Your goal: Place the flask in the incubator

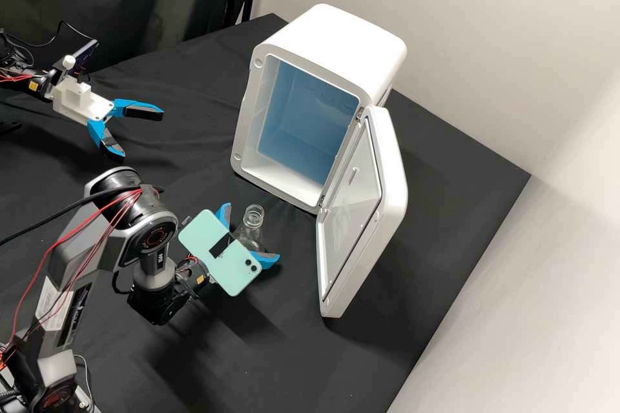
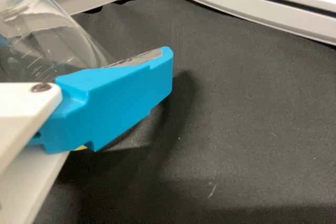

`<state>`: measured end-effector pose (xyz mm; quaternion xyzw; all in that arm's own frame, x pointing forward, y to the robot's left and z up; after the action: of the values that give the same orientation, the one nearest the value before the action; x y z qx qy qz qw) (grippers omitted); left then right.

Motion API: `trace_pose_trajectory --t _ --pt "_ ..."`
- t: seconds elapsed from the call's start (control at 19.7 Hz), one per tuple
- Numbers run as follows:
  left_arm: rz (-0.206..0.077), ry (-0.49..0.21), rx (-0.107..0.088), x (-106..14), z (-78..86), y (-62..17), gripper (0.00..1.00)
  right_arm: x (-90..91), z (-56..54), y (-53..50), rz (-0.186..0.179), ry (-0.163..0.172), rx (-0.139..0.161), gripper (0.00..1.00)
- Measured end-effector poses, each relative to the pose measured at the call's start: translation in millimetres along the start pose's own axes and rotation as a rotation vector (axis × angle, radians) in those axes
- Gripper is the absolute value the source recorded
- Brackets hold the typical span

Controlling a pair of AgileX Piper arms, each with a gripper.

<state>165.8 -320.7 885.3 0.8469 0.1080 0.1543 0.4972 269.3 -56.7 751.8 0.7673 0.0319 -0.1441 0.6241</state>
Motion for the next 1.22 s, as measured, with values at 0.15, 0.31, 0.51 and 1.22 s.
trace_pose_trajectory --t 0.15,0.31,0.51,1.22 --pt "0.0 0.0 0.0 0.0 0.0 0.0 1.0 0.5 -0.3 0.4 0.001 0.002 0.0 1.0" --pt "0.0 0.0 0.0 0.0 0.0 0.0 1.0 0.7 0.7 0.1 0.002 -0.003 0.002 1.0" --pt "0.0 0.0 0.0 0.0 0.0 0.0 1.0 1.1 1.4 -0.8 0.003 -0.009 -0.003 1.0" --pt "0.002 0.008 -0.001 -0.6 -1.6 0.3 1.0 2.3 -2.6 -6.4 -0.004 -0.003 -0.056 0.0"
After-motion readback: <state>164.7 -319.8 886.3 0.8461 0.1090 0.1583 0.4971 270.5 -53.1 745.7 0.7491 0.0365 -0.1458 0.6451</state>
